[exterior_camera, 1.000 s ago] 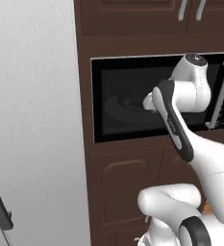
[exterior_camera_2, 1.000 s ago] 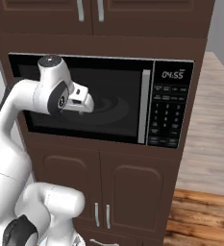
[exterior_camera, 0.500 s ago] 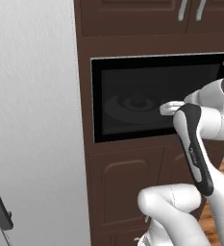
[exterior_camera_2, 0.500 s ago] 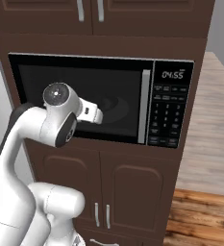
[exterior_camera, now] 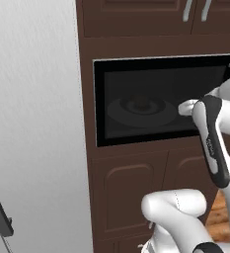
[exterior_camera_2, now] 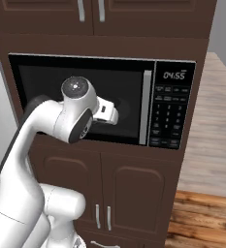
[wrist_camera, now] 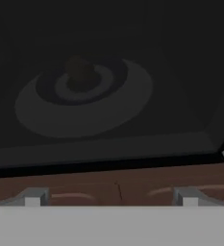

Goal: Retrieve the reheated potato from the microwave, then place the potato, cheese, and condiment on the cutting board.

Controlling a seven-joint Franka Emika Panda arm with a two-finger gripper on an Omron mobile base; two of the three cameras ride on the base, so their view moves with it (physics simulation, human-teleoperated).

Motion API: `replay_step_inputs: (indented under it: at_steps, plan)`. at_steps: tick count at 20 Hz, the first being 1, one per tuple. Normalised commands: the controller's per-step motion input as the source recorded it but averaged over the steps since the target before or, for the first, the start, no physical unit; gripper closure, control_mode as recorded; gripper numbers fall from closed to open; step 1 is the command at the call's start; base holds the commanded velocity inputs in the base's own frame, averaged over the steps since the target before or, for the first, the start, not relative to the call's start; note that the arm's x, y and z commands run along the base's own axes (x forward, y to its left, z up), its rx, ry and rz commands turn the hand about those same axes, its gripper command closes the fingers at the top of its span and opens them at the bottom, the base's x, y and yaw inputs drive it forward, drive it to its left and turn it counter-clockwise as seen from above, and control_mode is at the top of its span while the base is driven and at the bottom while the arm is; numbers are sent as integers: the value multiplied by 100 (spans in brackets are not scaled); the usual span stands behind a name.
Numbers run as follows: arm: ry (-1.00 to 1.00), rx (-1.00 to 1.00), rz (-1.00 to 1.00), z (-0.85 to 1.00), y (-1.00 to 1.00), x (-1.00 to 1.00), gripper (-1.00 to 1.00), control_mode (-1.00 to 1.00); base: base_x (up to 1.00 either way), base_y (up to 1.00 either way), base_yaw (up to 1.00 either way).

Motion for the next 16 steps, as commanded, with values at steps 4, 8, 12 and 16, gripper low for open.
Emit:
replay_step_inputs:
  at_steps: [4, 8, 12, 16]
  plan:
    - [14, 0, 0, 18, -53, -5, -100, -100, 0, 0, 0]
    - [0, 0, 0, 8, -57, -4, -100, -100, 0, 0, 0]
    - [0, 0, 0, 2, -53, -1, -100, -100, 0, 0, 0]
    - [0, 0, 0, 0, -53, -6, -100, -100, 0, 0, 0]
